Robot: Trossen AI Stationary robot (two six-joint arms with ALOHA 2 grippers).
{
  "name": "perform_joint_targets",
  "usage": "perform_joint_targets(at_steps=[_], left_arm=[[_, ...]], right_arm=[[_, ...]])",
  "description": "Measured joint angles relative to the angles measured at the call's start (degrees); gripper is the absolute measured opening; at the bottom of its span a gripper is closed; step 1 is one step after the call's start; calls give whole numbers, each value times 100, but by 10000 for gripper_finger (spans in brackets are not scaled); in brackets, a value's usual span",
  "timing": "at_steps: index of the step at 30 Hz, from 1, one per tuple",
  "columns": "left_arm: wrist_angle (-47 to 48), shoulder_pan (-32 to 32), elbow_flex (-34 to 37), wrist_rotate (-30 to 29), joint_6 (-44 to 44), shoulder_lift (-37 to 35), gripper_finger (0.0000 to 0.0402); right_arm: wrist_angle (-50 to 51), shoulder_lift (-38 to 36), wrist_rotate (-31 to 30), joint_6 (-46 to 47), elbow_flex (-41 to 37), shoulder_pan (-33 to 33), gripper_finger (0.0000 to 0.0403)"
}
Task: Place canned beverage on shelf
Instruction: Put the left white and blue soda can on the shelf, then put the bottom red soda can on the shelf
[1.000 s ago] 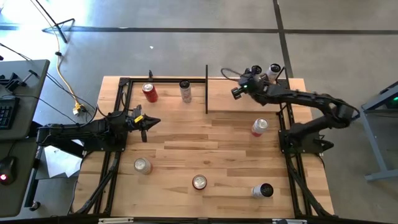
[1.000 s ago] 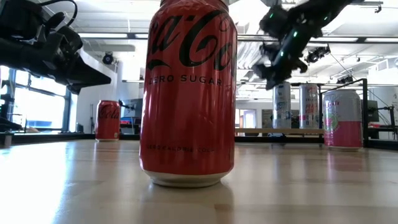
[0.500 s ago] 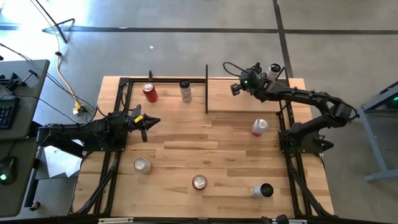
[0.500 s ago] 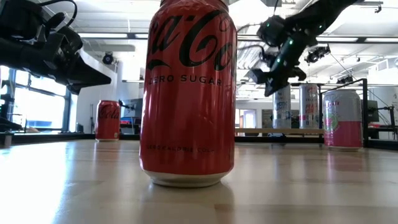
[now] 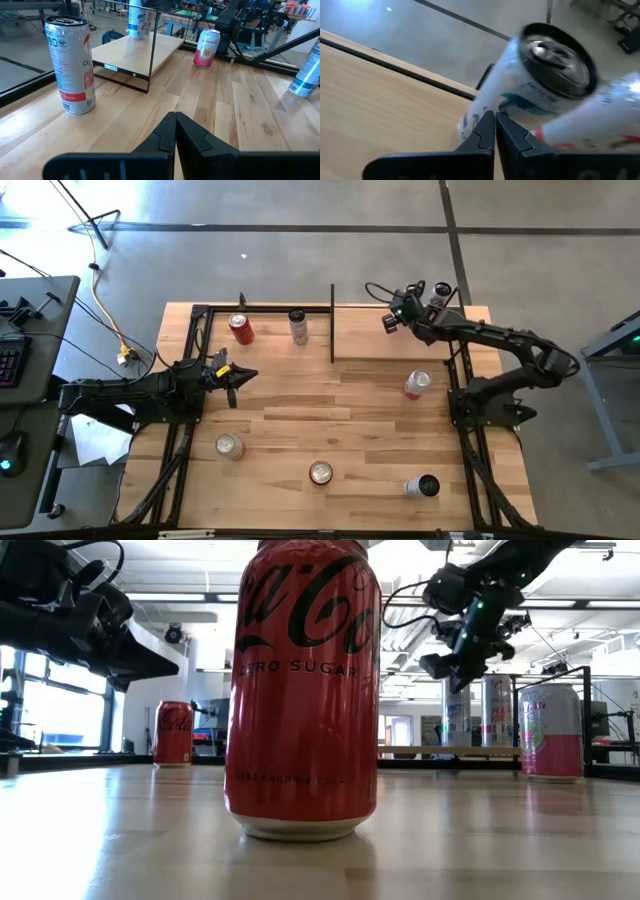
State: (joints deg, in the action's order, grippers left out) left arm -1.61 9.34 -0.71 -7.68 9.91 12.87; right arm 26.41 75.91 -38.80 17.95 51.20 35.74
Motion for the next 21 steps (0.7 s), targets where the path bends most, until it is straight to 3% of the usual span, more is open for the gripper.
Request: perform_joint_targets(at_steps=[6, 14, 21], left_arm=[[0, 0, 0, 0, 0, -1, 0], [0, 0, 0, 0, -2, 1, 0], [-521, 0, -12, -58, -35, -3, 0]], right_arm=[[420, -312, 265, -311, 0, 195, 0], [206, -764, 964, -651, 0, 153, 0], [162, -1500, 1385, -926, -11, -574, 0]])
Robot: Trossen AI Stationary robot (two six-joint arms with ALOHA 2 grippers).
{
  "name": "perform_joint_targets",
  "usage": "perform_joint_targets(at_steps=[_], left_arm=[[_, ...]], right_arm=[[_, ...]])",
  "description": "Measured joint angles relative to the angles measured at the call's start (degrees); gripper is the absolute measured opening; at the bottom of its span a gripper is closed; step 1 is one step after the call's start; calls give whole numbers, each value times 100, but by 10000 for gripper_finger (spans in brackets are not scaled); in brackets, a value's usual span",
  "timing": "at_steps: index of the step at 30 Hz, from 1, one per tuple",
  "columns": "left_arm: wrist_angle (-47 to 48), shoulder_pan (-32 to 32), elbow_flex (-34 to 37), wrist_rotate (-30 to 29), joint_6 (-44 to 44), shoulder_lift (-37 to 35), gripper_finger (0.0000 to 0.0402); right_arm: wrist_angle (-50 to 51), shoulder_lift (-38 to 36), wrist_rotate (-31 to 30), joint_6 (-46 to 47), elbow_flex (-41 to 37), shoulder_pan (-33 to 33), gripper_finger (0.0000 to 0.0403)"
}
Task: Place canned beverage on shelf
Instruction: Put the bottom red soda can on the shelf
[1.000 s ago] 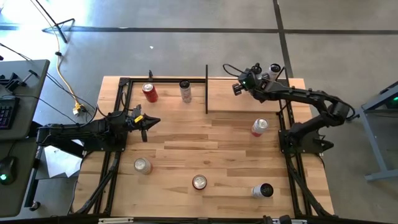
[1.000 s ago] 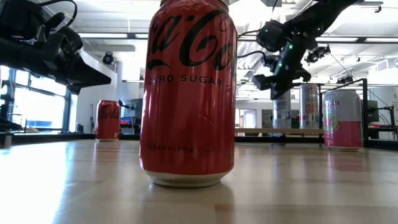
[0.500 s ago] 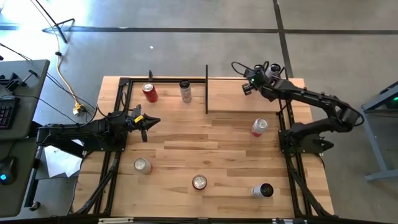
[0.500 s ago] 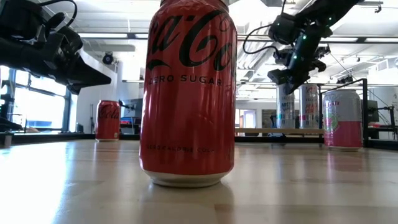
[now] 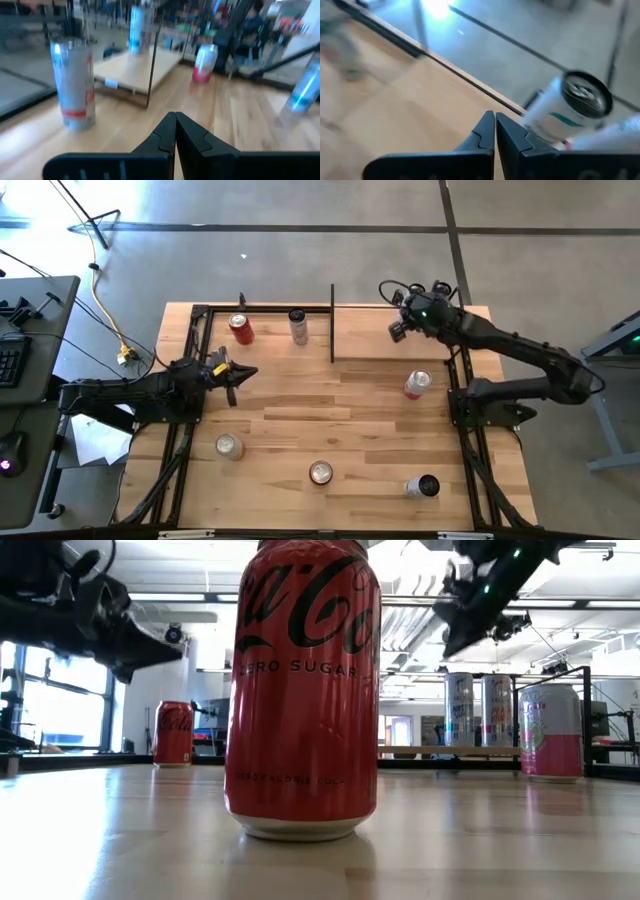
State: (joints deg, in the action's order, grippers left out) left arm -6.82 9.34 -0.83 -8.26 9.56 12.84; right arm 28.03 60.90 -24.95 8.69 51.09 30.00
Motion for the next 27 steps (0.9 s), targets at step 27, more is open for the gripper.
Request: perform_joint_targets(at_steps=[27], left_arm=[[358, 529, -2784, 968, -663, 4011, 7]], right_arm=[[-3987, -627, 890, -1213, -1821, -2115, 0]])
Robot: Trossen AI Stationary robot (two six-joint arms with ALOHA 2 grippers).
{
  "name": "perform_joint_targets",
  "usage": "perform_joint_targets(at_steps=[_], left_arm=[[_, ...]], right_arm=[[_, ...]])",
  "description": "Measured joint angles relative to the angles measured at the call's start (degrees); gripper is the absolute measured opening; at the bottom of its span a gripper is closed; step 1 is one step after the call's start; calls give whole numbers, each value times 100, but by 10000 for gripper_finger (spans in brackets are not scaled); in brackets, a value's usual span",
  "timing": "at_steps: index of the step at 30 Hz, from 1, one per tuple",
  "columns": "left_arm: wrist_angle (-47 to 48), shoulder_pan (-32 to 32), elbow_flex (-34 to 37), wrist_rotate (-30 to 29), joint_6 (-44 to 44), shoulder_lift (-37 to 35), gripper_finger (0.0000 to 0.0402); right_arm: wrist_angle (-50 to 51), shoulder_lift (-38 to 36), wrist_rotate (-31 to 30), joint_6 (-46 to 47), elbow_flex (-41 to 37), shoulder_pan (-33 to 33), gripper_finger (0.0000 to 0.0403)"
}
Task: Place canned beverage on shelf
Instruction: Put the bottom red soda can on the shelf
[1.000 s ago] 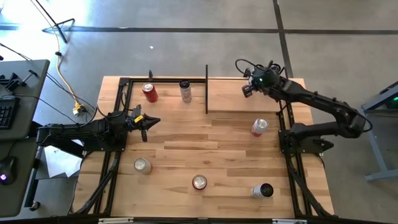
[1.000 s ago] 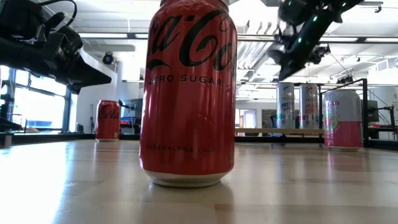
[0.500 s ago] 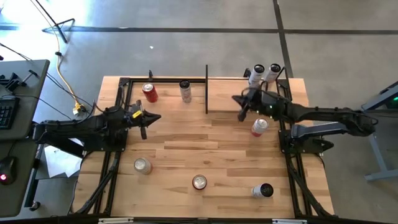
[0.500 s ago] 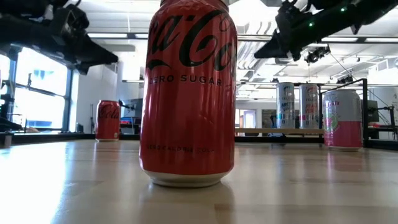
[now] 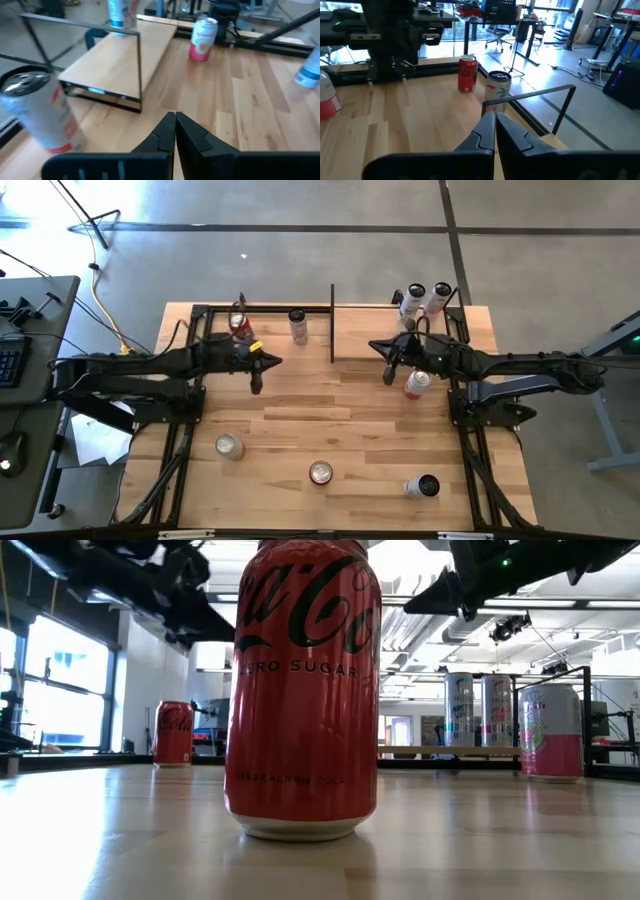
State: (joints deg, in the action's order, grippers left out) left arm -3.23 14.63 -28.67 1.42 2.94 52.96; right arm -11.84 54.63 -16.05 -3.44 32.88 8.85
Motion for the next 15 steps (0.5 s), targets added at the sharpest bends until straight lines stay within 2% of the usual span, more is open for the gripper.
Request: perform_joint_targets(at_steps=[3, 6, 9, 11, 15], left_arm=[[143, -163, -244, 270, 42, 315, 30], [128, -605, -480, 533, 80, 567, 64], [71, -1168, -665, 545, 83, 774, 101], [8, -1589, -780, 450, 86, 931, 126], [-38, -2437, -981, -176, 150, 1349, 171]], right_arm=[[43, 0, 0, -6, 0, -29, 0], [46, 0, 0, -5, 0, -29, 0], [46, 0, 0, -5, 0, -29, 0], [88, 0, 0, 14, 4, -29, 0], [225, 2, -1, 172, 4, -29, 0]])
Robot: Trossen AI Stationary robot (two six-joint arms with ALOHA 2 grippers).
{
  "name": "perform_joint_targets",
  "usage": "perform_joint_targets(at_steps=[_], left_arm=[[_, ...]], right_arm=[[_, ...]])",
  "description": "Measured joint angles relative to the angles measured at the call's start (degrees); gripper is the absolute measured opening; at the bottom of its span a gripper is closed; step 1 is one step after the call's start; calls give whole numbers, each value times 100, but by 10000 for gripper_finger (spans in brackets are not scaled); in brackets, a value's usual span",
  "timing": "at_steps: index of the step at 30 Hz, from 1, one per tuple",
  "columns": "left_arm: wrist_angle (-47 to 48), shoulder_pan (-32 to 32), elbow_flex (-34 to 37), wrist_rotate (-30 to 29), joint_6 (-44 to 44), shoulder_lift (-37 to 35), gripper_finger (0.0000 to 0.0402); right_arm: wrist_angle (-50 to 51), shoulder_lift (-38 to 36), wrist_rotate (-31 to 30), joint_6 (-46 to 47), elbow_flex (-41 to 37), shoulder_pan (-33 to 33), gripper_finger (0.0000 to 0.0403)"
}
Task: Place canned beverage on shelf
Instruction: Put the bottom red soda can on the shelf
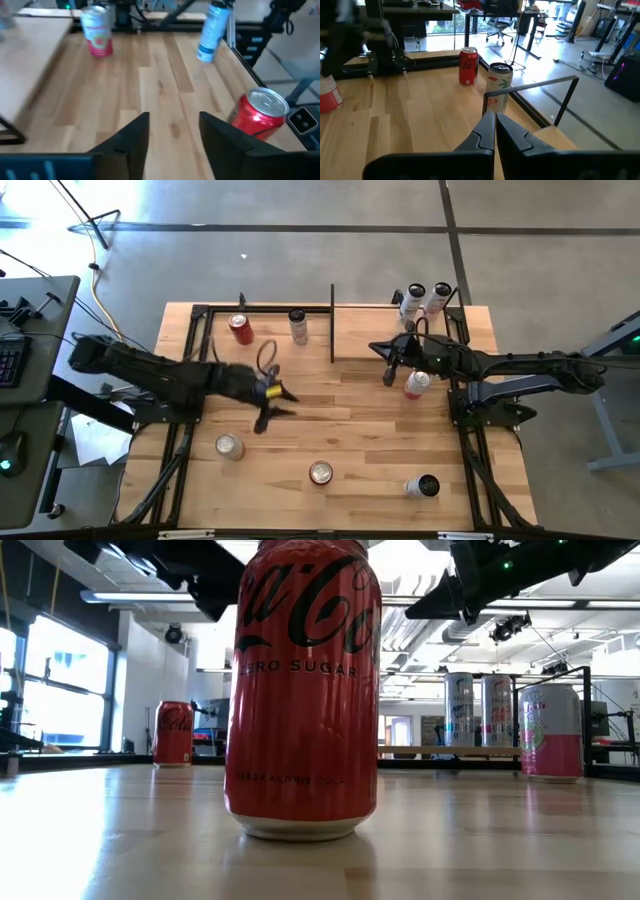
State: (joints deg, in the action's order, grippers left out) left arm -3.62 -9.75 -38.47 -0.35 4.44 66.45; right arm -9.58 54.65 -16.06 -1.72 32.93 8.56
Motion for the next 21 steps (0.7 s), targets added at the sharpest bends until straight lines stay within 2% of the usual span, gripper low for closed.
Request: perform_joint_targets(at_steps=[5, 10, 21], left_arm=[[-388, -830, -303, -699, 221, 708, 219], [-409, -1358, -745, -1214, 555, 1518, 250], [-355, -1955, -2047, -1463, 1388, 3218, 297]], right_arm=[[-26, 2, -3, 132, 0, 0, 0], [-57, 2, -3, 185, 0, 0, 0], [-54, 2, -21, 177, 0, -453, 0]])
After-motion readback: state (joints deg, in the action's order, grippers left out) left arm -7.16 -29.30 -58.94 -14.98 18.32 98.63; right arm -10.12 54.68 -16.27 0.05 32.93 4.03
